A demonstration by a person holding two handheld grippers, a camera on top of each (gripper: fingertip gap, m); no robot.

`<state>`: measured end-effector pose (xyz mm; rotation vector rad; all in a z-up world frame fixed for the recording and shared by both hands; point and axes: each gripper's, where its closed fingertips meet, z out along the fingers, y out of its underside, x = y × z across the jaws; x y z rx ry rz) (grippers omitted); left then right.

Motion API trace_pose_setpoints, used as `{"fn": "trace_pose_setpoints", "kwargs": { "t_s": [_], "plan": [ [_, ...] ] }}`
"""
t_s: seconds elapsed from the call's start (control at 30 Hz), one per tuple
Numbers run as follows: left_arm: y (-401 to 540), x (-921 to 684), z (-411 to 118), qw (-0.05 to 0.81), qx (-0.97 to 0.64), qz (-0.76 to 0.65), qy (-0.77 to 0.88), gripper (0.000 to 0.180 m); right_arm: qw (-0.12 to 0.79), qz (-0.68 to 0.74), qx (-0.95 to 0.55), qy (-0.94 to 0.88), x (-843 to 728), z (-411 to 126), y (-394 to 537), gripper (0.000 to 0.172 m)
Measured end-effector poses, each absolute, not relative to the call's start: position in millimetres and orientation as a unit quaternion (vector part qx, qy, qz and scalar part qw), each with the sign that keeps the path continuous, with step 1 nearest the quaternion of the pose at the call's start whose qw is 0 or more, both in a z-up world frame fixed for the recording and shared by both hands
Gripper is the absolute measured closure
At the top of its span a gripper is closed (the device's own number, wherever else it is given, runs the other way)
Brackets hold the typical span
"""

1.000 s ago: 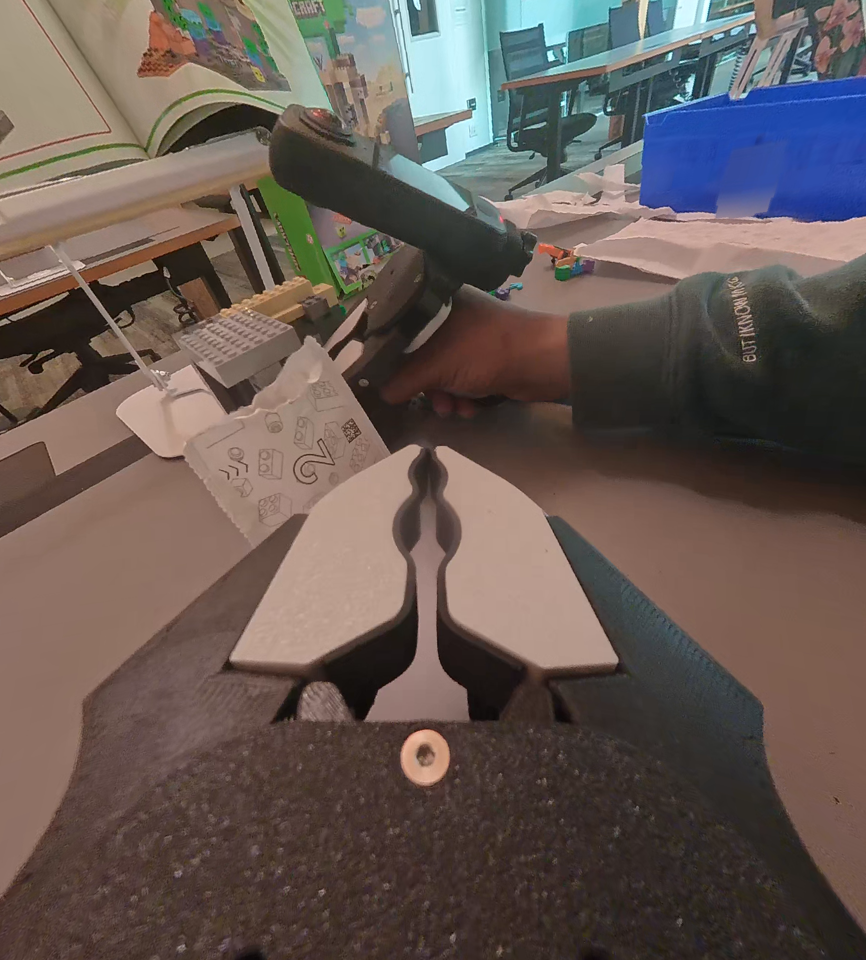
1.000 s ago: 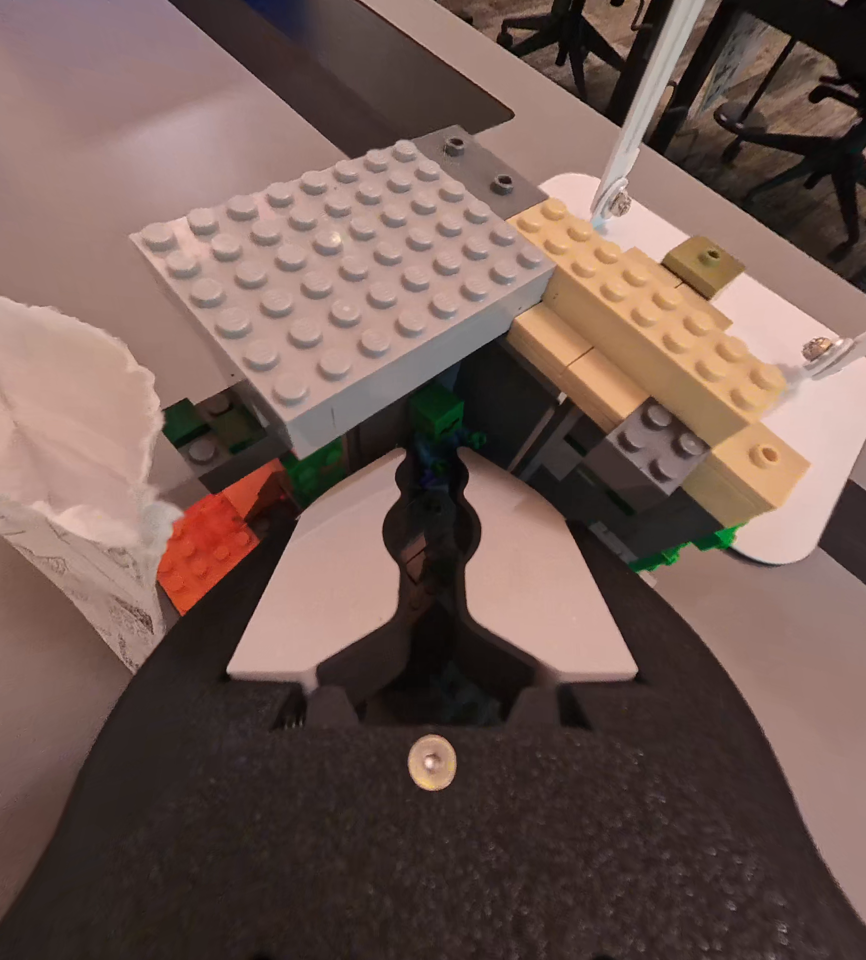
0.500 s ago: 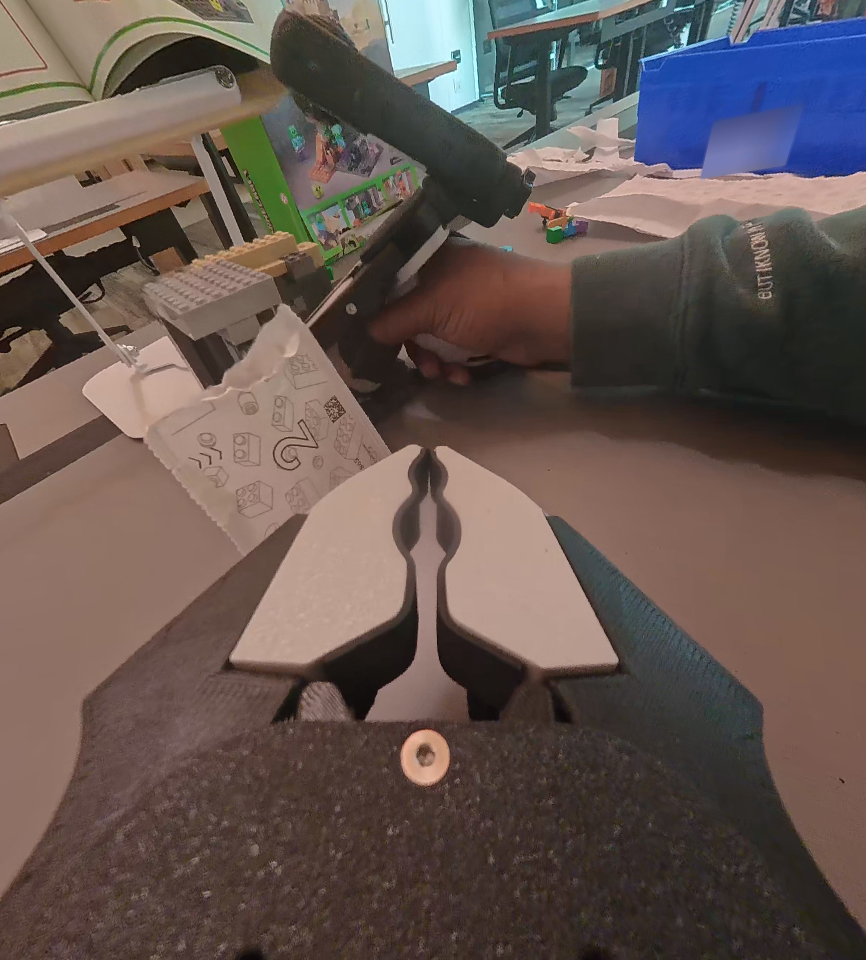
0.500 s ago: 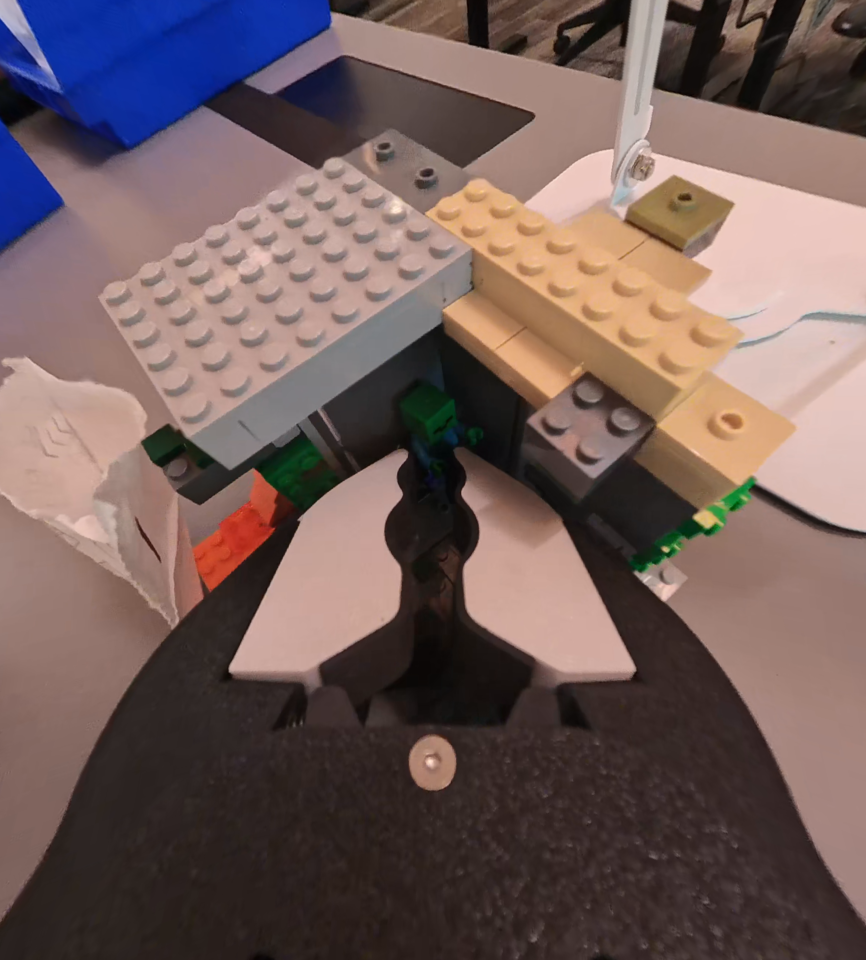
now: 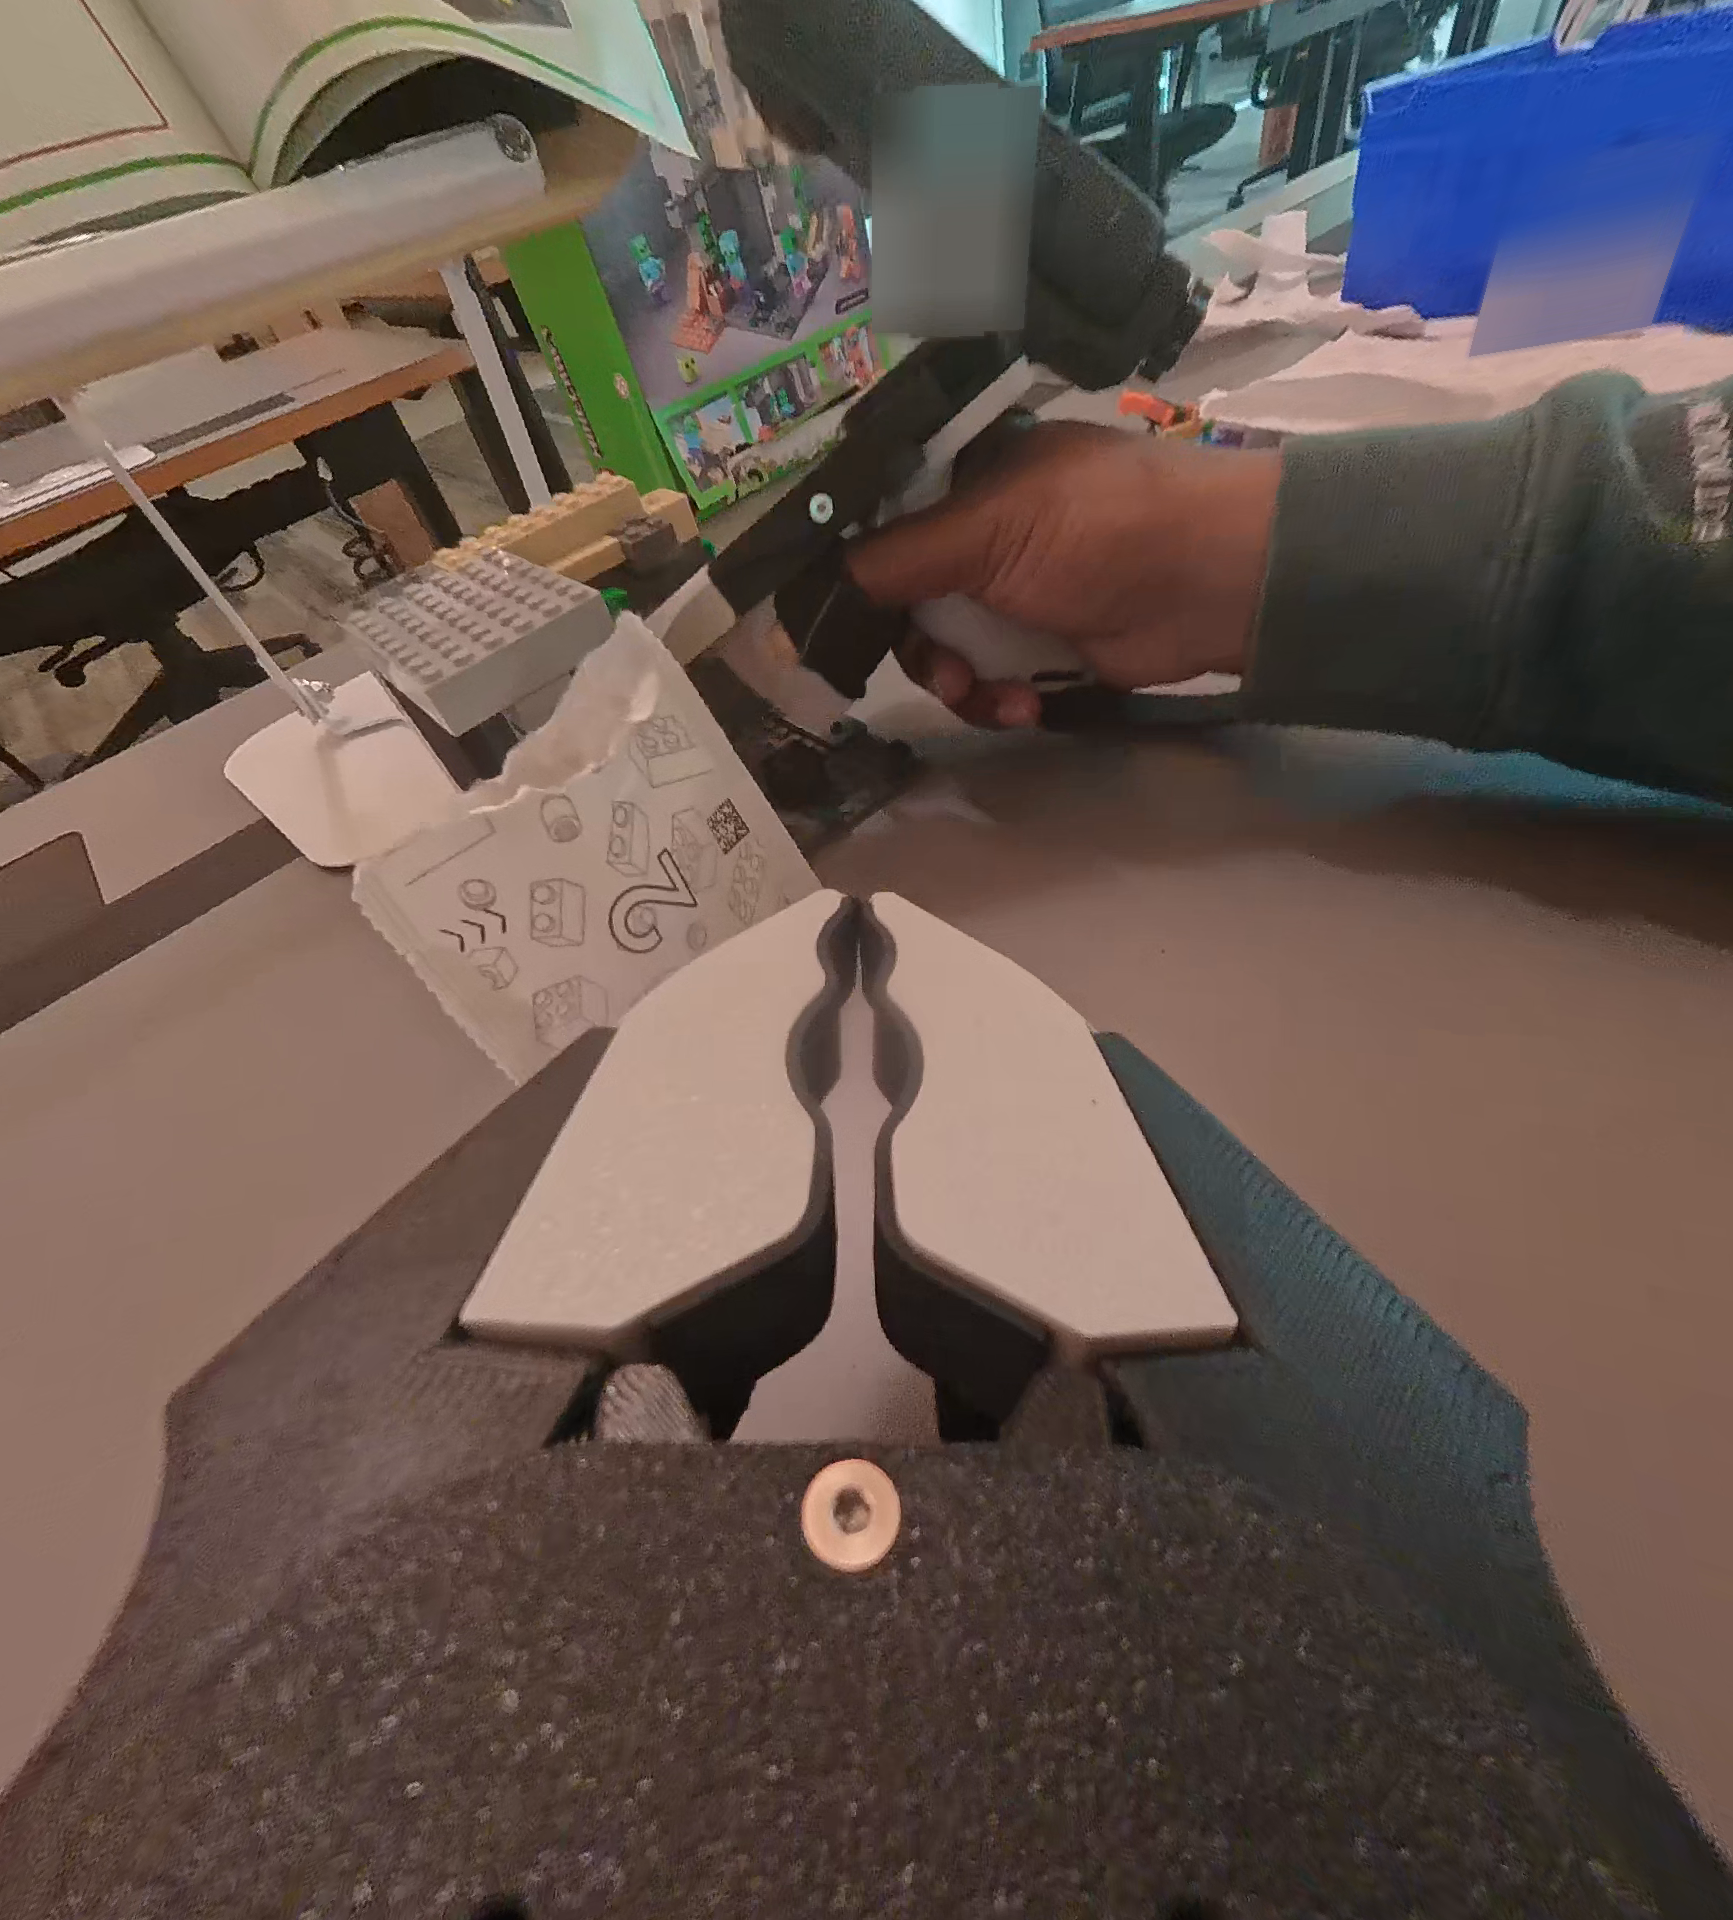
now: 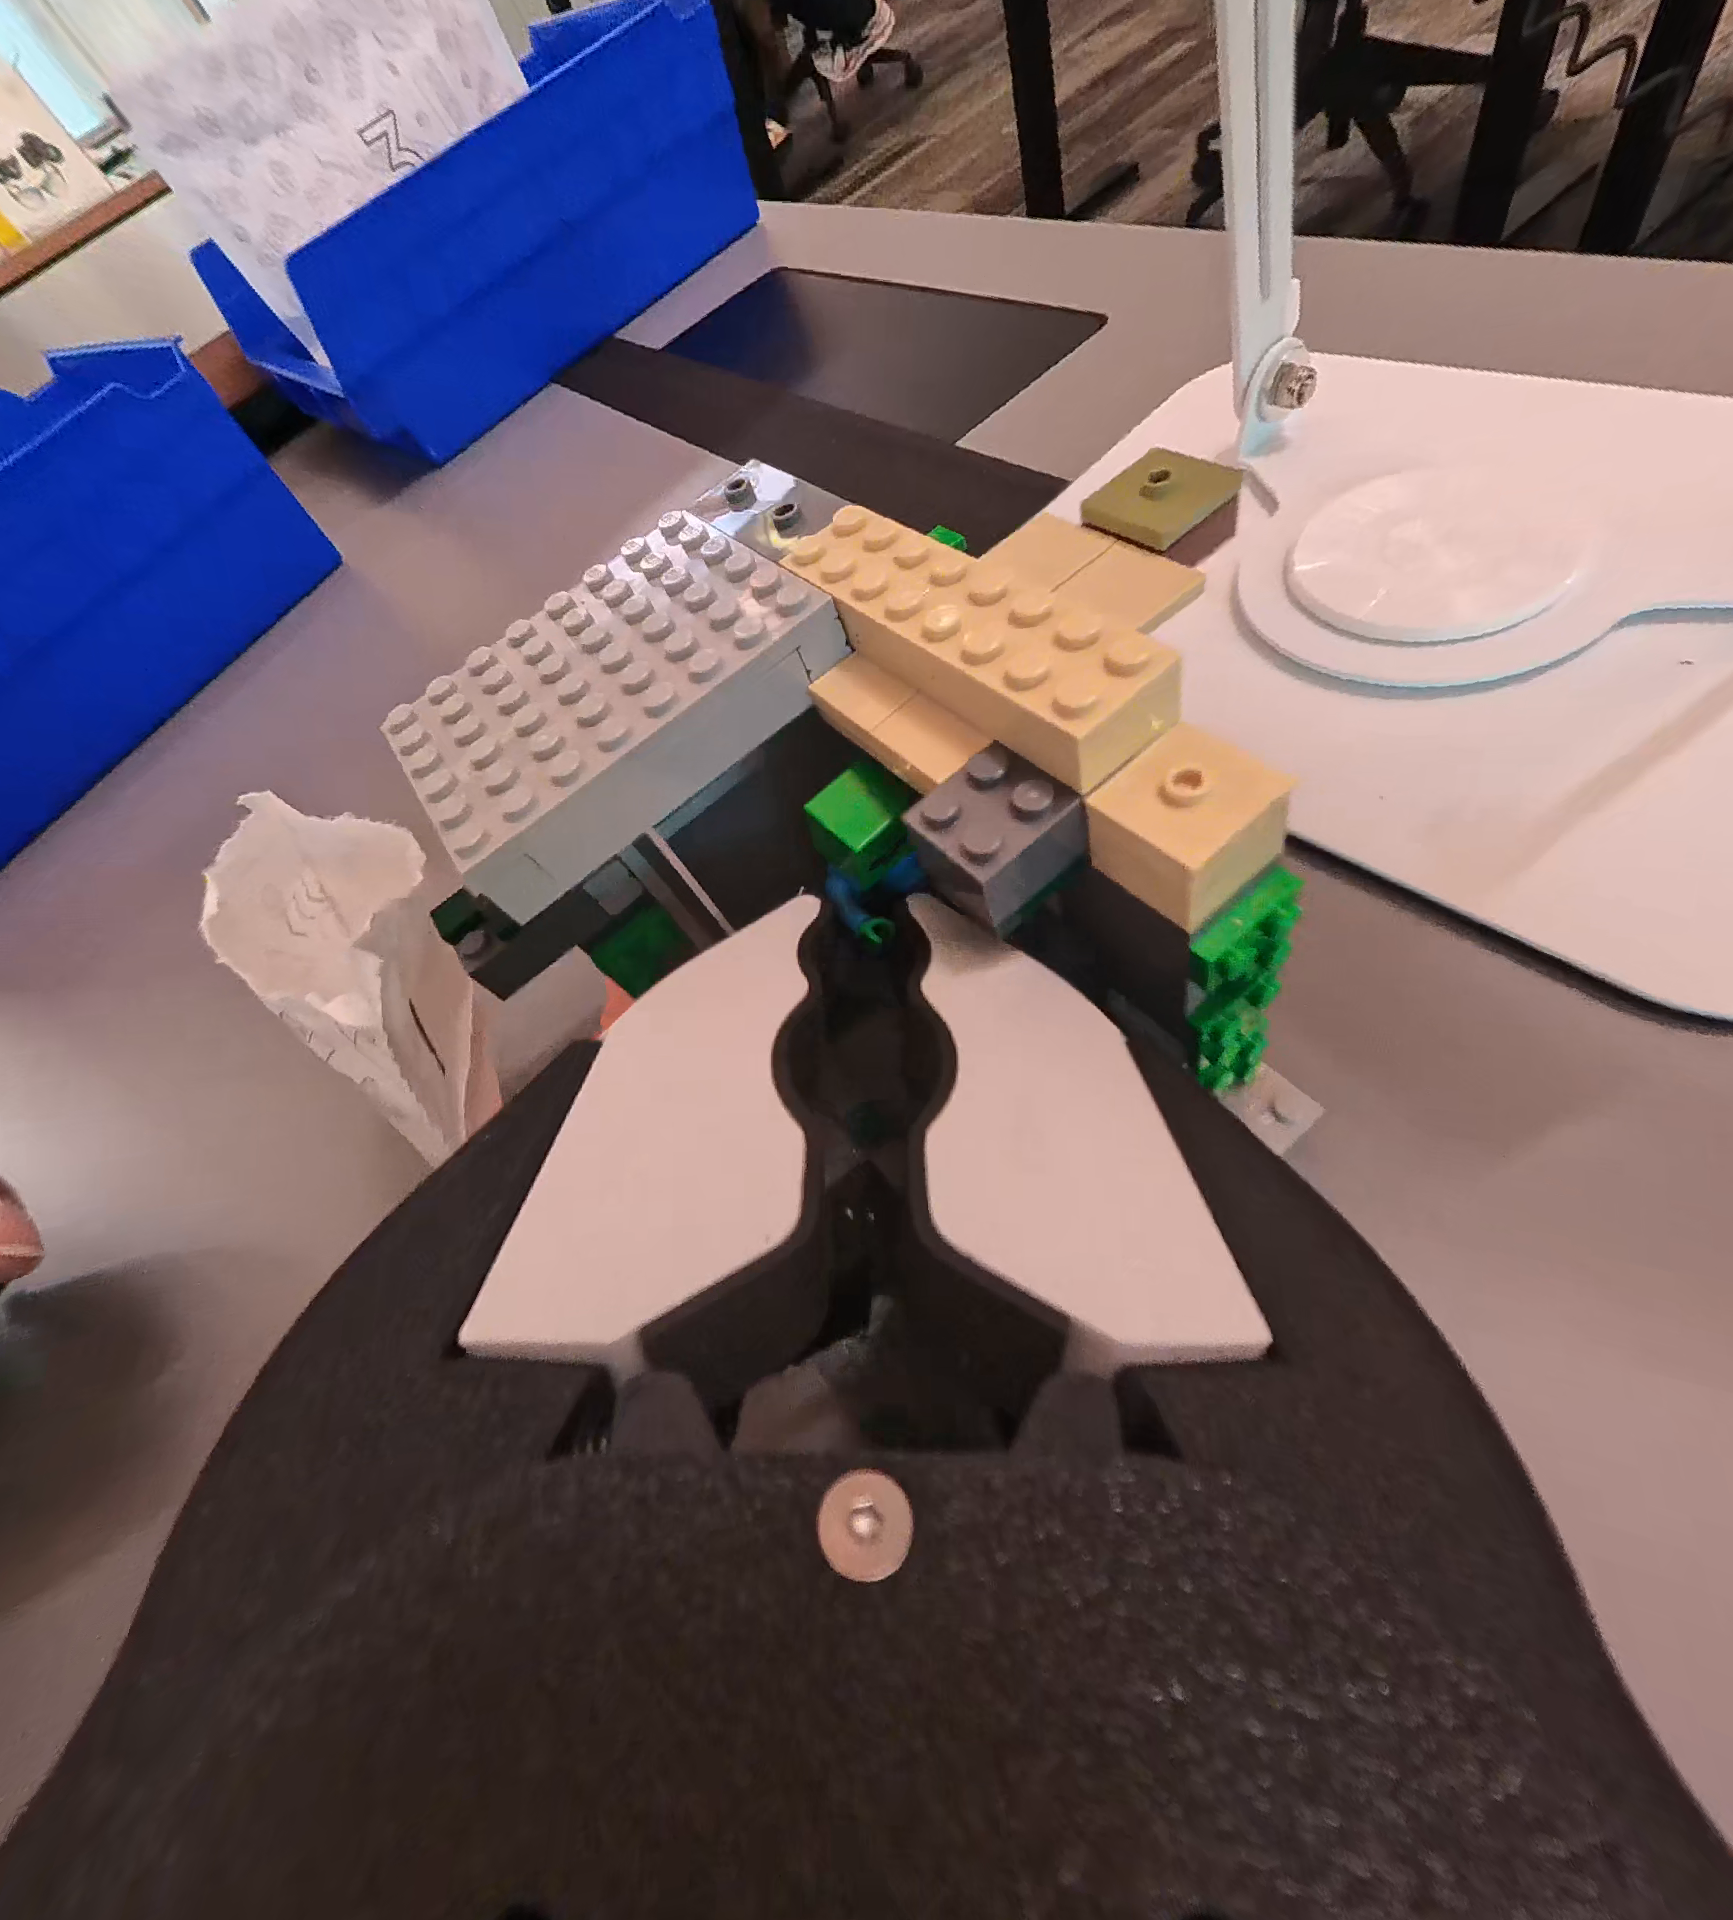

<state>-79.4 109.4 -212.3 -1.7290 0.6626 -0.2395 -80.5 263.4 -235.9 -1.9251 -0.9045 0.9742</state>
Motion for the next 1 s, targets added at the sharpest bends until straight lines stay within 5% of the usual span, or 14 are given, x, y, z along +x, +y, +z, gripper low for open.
{"fn": "trace_pose_setpoints", "kwargs": {
  "t_s": [0.37, 1.0],
  "plan": [
    [105.3, -74.8, -220.7, 0.585, -0.743, -0.087, 0.313, 0.18, 0.351, 0.389, -0.705, -0.477, -42.3, -210.1, 209.7, 0.162],
    [97.2, -68.6, -223.8, 0.578, -0.738, -0.076, 0.34, 0.18, 0.348, 0.272, -0.75, -0.493, 32.7, -252.7, 108.8, 0.16]
  ]
}}
